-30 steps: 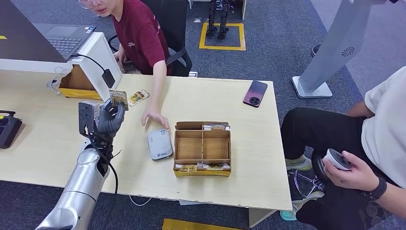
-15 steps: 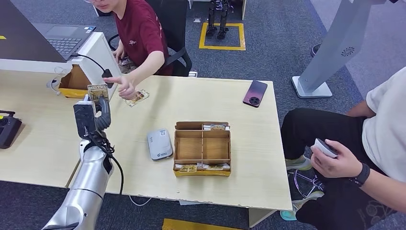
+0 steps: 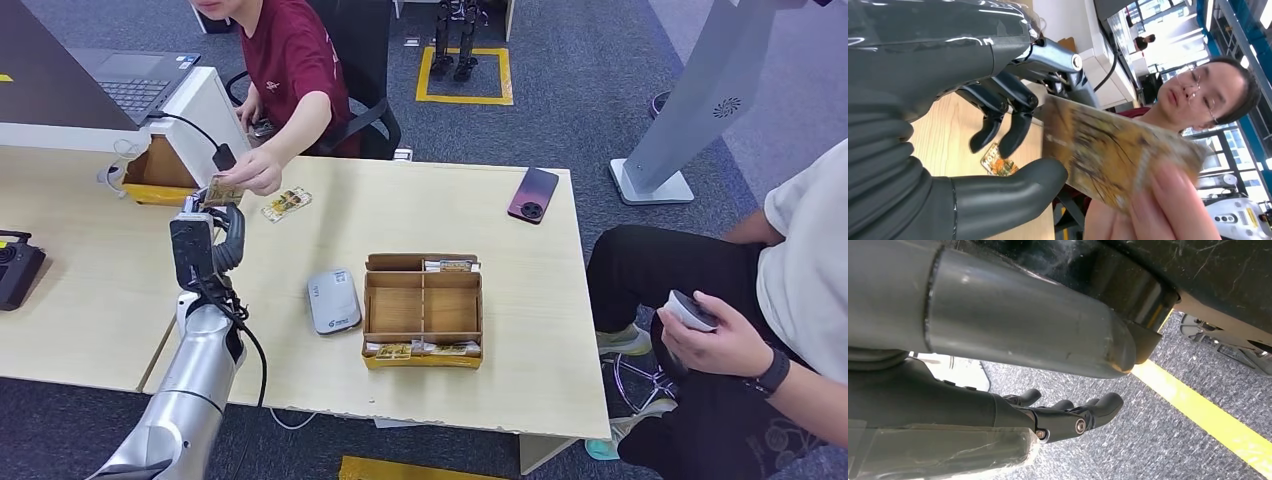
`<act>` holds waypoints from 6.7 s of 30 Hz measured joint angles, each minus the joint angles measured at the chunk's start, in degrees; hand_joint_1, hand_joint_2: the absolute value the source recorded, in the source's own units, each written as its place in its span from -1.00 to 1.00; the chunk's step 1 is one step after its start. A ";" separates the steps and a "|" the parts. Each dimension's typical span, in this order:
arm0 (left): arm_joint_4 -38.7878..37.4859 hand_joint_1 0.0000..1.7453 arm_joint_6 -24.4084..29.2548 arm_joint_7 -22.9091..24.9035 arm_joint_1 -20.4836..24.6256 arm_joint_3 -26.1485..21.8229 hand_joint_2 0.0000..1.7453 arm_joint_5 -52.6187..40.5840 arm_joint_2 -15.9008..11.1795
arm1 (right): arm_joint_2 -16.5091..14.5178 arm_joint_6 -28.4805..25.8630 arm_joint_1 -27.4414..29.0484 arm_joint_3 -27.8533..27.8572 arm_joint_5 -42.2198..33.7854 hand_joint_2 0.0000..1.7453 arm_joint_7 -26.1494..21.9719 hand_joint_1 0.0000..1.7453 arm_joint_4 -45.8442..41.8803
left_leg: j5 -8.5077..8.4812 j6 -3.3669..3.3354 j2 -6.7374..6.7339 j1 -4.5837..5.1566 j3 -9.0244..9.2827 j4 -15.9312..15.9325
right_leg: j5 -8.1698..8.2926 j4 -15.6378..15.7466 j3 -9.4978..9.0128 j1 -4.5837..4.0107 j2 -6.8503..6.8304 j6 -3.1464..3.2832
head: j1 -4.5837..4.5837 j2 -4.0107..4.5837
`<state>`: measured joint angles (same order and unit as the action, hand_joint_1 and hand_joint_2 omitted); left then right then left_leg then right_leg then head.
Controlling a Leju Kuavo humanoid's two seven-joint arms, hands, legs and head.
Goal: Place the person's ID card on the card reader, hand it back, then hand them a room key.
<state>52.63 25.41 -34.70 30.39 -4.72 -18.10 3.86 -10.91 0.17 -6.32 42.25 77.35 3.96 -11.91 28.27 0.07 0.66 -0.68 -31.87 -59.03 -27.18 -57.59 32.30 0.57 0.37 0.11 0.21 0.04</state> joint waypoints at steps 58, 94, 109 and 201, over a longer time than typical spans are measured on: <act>33.69 -1.00 14.22 20.18 -36.18 26.57 1.00 -70.94 1.60 | 0.04 0.06 -0.32 3.54 1.04 -1.00 5.87 -1.00 0.00 | 0.12 -0.07 -0.08 -0.03 -0.04 -0.02 | -0.06 0.04 0.09 -0.03 0.01 -0.03 | 0.00 0.00; 22.52 -1.00 14.28 27.52 -31.00 37.79 1.00 -69.30 -3.06 | 0.04 0.42 -0.38 3.36 2.02 -1.00 5.79 -1.00 0.01 | 0.14 -0.11 -0.08 0.01 -0.06 -0.03 | -0.06 0.05 0.06 0.00 0.00 -0.04 | 0.02 0.00; 19.25 -1.00 14.28 26.41 -30.70 33.92 1.00 -68.50 -0.67 | 0.04 0.59 -0.46 2.60 2.66 -1.00 5.83 -1.00 0.00 | 0.14 -0.10 -0.08 0.01 -0.06 -0.03 | -0.06 0.05 0.07 0.00 0.00 -0.03 | 0.01 0.00; 15.48 1.00 10.24 13.78 -27.18 32.22 1.00 -33.89 3.83 | 0.09 0.56 -0.08 1.33 2.04 -1.00 4.19 -1.00 0.00 | 0.14 -0.11 -0.07 0.00 -0.06 -0.04 | -0.05 0.05 0.07 -0.01 0.01 -0.04 | 0.01 0.00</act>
<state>68.10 35.65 -20.92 3.21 27.50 -52.00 7.69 -10.82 0.74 -6.40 43.58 79.38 8.15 -11.91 28.41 -0.04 0.59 -0.68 -31.93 -59.07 -27.23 -57.54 32.36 0.56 0.38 0.07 0.22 0.04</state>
